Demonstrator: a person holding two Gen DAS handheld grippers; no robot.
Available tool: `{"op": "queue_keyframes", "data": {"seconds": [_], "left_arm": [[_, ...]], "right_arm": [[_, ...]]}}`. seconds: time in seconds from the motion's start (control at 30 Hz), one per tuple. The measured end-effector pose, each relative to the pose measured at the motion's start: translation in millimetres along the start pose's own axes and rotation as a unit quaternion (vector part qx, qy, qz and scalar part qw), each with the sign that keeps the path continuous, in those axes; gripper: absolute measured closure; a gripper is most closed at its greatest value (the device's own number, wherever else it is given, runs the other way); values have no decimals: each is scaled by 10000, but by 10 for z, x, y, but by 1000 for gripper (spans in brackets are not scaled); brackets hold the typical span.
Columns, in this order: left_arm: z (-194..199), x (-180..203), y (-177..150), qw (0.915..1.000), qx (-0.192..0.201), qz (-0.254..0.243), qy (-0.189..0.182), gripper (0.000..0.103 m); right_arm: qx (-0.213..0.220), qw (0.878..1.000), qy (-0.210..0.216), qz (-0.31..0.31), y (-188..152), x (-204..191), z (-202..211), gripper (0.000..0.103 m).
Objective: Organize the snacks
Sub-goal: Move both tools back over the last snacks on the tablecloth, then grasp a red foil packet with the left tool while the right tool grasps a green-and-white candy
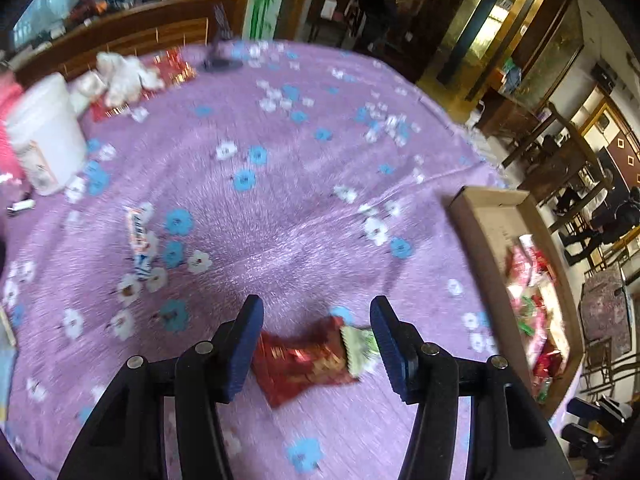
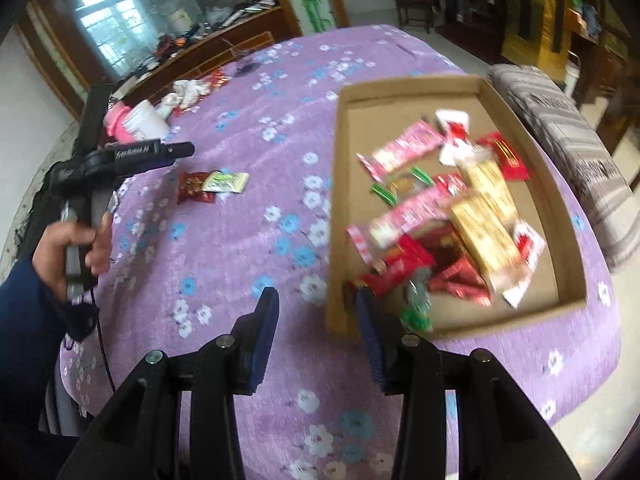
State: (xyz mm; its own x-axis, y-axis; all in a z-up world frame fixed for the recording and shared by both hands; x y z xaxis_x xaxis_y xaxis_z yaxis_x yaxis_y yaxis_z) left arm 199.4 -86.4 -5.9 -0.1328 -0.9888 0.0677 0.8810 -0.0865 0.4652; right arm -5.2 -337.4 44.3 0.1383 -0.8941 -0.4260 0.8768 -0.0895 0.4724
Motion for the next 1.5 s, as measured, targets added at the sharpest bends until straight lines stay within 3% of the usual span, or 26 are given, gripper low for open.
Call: {"op": "queue_keyframes", "data": {"seconds": [0.13,0.3,0.4,0.63,0.7,0.77,1.0,1.27,1.37,1.5], "left_arm": [[-114,36,-121,9989,-304,22,-362,45],[91,224,-597,9954,-408,-265,-826,45],[176,251,-721,9978,-194,-361,-526,44],[68,179,-572,9983,-314,344,-351,44],[13,169,-563,9989,-334,330,-20,45],[-6,159,-568,9989,-263,339,203,69],[185,-19,-766,9982,-159,512,276,71],[644,-317,-1326,9967,-73,631,506,71],[705,-428,-1541,9953,-94,675,694,71],[734,-551,-1761,9930,-170,794,854,71]], "right_arm": [[58,9996,-167,-241,-71,122,67,64],[106,9990,-218,-376,-73,197,98,64],[87,9990,-200,-384,-51,197,74,64],[-42,9999,-57,-134,-3,52,-51,64],[-69,9999,-45,-115,-6,47,-67,64],[-76,9999,-50,-104,3,54,-73,64],[-184,9993,285,160,255,-126,-220,64],[-944,9833,1169,1024,828,-778,-1008,64],[-1158,9772,1595,794,1062,-908,-1391,64],[-1208,9781,1659,338,1321,-827,-1842,64]]}}
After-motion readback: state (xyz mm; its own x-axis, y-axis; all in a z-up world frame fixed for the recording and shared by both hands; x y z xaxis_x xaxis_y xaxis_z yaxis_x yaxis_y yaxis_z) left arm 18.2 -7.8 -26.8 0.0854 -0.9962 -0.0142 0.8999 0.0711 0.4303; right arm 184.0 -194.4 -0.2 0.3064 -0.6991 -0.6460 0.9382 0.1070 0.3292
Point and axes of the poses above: each gripper's, at about its wrist camera, not at the fingertips, and z roughly against the way its jaws point, x to its right, y to its top, the point moved 6 cm from there along -z, roughly the way its jaws point, and after that the axes turned 13 degrees about y, right-handed, at the moved point
